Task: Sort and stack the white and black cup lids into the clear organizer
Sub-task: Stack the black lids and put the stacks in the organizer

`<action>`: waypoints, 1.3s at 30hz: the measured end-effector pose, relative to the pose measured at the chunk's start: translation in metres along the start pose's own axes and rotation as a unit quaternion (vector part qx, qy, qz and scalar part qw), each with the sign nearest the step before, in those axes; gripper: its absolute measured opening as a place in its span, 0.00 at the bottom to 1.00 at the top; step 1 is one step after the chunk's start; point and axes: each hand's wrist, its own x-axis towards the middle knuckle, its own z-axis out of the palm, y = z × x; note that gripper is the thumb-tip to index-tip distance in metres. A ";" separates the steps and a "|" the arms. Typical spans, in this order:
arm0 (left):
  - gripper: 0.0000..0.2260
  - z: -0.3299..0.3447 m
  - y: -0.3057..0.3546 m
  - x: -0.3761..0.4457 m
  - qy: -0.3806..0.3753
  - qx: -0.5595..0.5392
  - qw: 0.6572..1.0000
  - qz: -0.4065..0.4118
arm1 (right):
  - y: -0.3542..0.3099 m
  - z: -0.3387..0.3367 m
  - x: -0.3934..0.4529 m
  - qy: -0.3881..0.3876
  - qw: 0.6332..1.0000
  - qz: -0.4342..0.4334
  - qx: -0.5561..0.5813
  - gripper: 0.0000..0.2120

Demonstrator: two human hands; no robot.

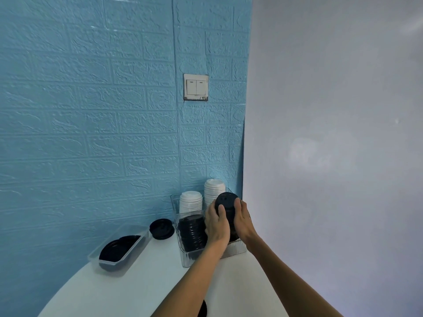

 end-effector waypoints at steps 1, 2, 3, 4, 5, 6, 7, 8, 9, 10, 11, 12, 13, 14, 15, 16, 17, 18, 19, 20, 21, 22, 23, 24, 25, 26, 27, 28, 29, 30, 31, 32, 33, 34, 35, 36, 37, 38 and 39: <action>0.23 -0.003 -0.001 0.001 -0.018 -0.001 1.000 0.001 | -0.001 -0.001 0.000 -0.003 1.000 0.004 -0.008 0.27; 0.24 -0.006 -0.002 0.001 -0.034 0.004 0.999 0.002 | -0.002 -0.001 0.000 -0.007 1.000 0.008 -0.015 0.28; 0.25 -0.009 -0.003 0.002 -0.046 0.014 0.999 0.002 | -0.003 -0.002 0.001 -0.009 1.000 0.012 -0.019 0.28; 0.26 -0.010 -0.004 0.001 -0.051 0.025 0.998 0.003 | -0.004 -0.002 0.001 -0.013 1.000 0.014 -0.025 0.28; 0.27 -0.010 -0.004 0.000 -0.049 0.035 0.998 0.008 | -0.005 -0.003 0.002 -0.017 0.999 0.015 -0.031 0.28; 0.27 -0.010 -0.004 -0.001 -0.042 0.042 0.998 0.021 | -0.006 -0.004 0.003 -0.022 0.999 0.017 -0.038 0.28; 0.27 -0.010 -0.004 -0.003 -0.034 0.045 0.998 0.040 | -0.007 -0.005 0.003 -0.025 0.998 0.018 -0.047 0.27; 0.27 -0.010 -0.004 -0.003 -0.027 0.047 0.997 0.059 | -0.008 -0.007 0.003 -0.027 0.998 0.019 -0.059 0.26; 0.27 -0.010 -0.005 -0.004 -0.023 0.052 0.996 0.075 | -0.007 -0.010 0.002 -0.028 0.997 0.018 -0.072 0.25; 0.26 -0.009 -0.006 -0.004 -0.023 0.063 0.994 0.085 | -0.008 -0.012 0.001 -0.028 0.996 0.015 -0.082 0.24; 0.25 -0.009 -0.007 -0.004 -0.025 0.076 0.993 0.092 | -0.008 -0.014 -0.001 -0.026 0.996 0.007 -0.090 0.22; 0.24 -0.009 -0.008 -0.004 -0.026 0.086 0.991 0.097 | -0.009 -0.015 -0.002 -0.021 0.995 -0.004 -0.099 0.21; 0.24 -0.009 -0.009 -0.003 -0.026 0.093 0.990 0.101 | -0.009 -0.015 -0.002 -0.015 0.994 -0.014 -0.105 0.20; 0.23 -0.009 -0.009 -0.002 -0.025 0.096 0.990 0.103 | -0.011 -0.016 -0.003 -0.009 0.994 -0.022 -0.107 0.19; 0.23 -0.008 -0.008 -0.001 -0.024 0.098 0.989 0.104 | -0.013 -0.017 -0.003 -0.008 0.994 -0.025 -0.107 0.19; 0.23 -0.009 -0.007 0.001 -0.025 0.104 0.989 0.104 | -0.014 -0.018 -0.002 -0.014 0.994 -0.023 -0.103 0.19; 0.23 -0.010 -0.006 0.003 -0.030 0.113 0.988 0.101 | -0.014 -0.019 -0.002 -0.025 0.995 -0.018 -0.093 0.19; 0.24 -0.011 -0.005 0.006 -0.039 0.123 0.987 0.098 | -0.014 -0.021 -0.001 -0.041 0.996 -0.013 -0.080 0.20; 0.25 -0.012 -0.005 0.009 -0.051 0.132 0.986 0.094 | -0.014 -0.023 0.000 -0.059 0.996 -0.004 -0.068 0.23; 0.26 -0.013 -0.005 0.011 -0.064 0.138 0.984 0.089 | -0.015 -0.026 0.001 -0.074 0.996 0.007 -0.057 0.26; 0.28 -0.014 -0.004 0.013 -0.080 0.142 0.983 0.085 | -0.015 -0.027 0.002 -0.086 0.995 0.017 -0.050 0.26; 0.31 -0.015 -0.004 0.014 -0.093 0.149 0.981 0.082 | -0.016 -0.029 0.003 -0.097 0.994 0.023 -0.045 0.24; 0.36 -0.016 -0.004 0.014 -0.105 0.164 0.977 0.083 | -0.016 -0.029 0.004 -0.105 0.993 0.027 -0.040 0.22; 0.42 -0.016 -0.005 0.014 -0.114 0.189 0.971 0.088 | -0.017 -0.029 0.005 -0.109 0.993 0.032 -0.033 0.21; 0.46 -0.016 -0.007 0.013 -0.120 0.217 0.964 0.096 | -0.017 -0.029 0.006 -0.110 0.993 0.035 -0.029 0.21; 0.49 -0.016 -0.010 0.012 -0.122 0.244 0.956 0.106 | -0.016 -0.028 0.006 -0.110 0.993 0.037 -0.027 0.22; 0.50 -0.016 -0.013 0.010 -0.119 0.268 0.949 0.116 | -0.015 -0.027 0.006 -0.111 0.993 0.037 -0.027 0.25; 0.52 -0.016 -0.016 0.009 -0.114 0.288 0.943 0.124 | -0.015 -0.026 0.005 -0.112 0.993 0.036 -0.028 0.27; 0.54 -0.016 -0.018 0.008 -0.109 0.305 0.937 0.131 | -0.014 -0.026 0.004 -0.111 0.993 0.033 -0.028 0.28; 0.56 -0.016 -0.020 0.007 -0.102 0.321 0.931 0.141 | -0.013 -0.026 0.003 -0.110 0.993 0.030 -0.026 0.27; 0.58 -0.016 -0.022 0.006 -0.091 0.336 0.925 0.151 | -0.013 -0.025 0.002 -0.108 0.993 0.029 -0.024 0.27; 0.60 -0.016 -0.023 0.005 -0.080 0.350 0.919 0.161 | -0.012 -0.025 0.001 -0.107 0.994 0.027 -0.023 0.27; 0.61 -0.017 -0.024 0.005 -0.070 0.362 0.914 0.169 | -0.012 -0.025 0.000 -0.106 0.994 0.025 -0.023 0.28; 0.63 -0.016 -0.025 0.004 -0.062 0.372 0.909 0.175 | -0.011 -0.025 0.000 -0.105 0.994 0.022 -0.023 0.28; 0.64 -0.016 -0.025 0.003 -0.054 0.381 0.905 0.180 | -0.011 -0.026 -0.001 -0.105 0.994 0.020 -0.024 0.27; 0.65 -0.015 -0.024 0.002 -0.046 0.388 0.902 0.182 | -0.010 -0.026 -0.001 -0.105 0.994 0.019 -0.023 0.26; 0.65 -0.014 -0.022 0.001 -0.039 0.395 0.899 0.184 | -0.010 -0.026 -0.001 -0.105 0.994 0.020 -0.021 0.26; 0.66 -0.013 -0.020 0.001 -0.036 0.403 0.896 0.182 | -0.010 -0.027 0.000 -0.106 0.994 0.023 -0.018 0.26; 0.66 -0.012 -0.018 0.001 -0.034 0.411 0.893 0.179 | -0.010 -0.027 0.000 -0.106 0.994 0.027 -0.016 0.27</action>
